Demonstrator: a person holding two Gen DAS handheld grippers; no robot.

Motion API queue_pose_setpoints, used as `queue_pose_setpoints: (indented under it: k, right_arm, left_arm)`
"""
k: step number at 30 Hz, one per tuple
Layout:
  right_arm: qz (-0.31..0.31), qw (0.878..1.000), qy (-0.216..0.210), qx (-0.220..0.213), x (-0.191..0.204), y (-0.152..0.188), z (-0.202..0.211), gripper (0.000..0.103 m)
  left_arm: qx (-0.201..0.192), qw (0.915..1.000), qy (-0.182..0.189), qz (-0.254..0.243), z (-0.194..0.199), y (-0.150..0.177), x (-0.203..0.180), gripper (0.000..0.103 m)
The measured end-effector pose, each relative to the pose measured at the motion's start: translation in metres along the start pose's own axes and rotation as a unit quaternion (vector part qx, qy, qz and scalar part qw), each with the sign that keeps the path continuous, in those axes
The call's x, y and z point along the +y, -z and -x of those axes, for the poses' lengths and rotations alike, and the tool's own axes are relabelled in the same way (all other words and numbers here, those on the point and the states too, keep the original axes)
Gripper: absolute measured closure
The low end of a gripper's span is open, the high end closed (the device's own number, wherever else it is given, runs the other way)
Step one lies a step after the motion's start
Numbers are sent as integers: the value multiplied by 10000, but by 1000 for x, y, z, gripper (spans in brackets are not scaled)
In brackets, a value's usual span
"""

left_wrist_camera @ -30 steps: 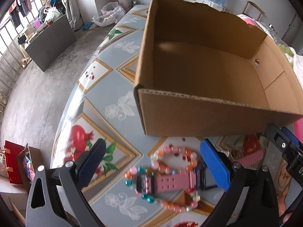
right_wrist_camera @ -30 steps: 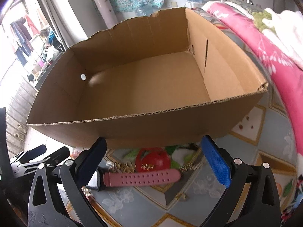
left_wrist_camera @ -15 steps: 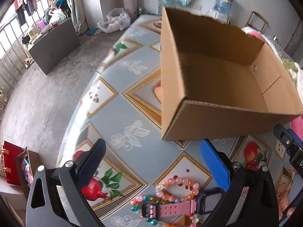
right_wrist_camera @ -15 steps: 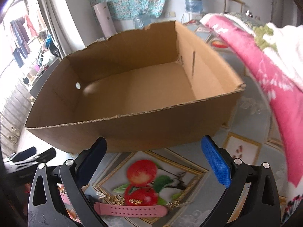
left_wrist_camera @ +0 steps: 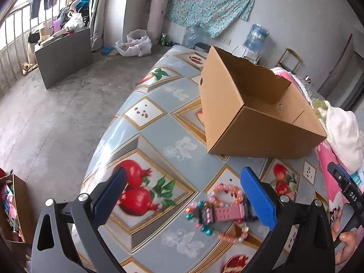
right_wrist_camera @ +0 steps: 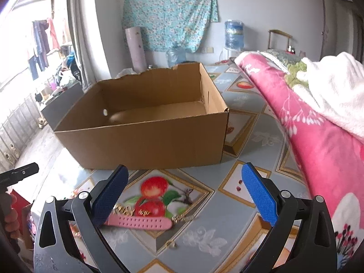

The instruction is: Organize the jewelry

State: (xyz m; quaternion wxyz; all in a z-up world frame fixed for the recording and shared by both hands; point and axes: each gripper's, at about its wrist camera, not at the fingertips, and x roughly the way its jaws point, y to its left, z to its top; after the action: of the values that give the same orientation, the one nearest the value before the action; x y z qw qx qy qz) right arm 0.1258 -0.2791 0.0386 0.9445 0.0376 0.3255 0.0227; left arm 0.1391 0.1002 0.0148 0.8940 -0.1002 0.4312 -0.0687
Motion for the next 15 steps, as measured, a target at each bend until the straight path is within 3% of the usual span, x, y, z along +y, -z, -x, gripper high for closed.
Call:
queue_pose_setpoints:
  k: [6,10,15]
  right_arm:
    - [307,9967,-619,426,30,21,-5,7]
    - [723,9865,-1298,688,59,28,-9,7]
    - [1786,9608,-1917,902,103,37,-22,9]
  left_arm:
    - [21,9983,526,244,15,24,9,5]
    - [121,9997,93,-210,9,43,0,5]
    - [-4,9937,-244,-1098,4,59,-27,10]
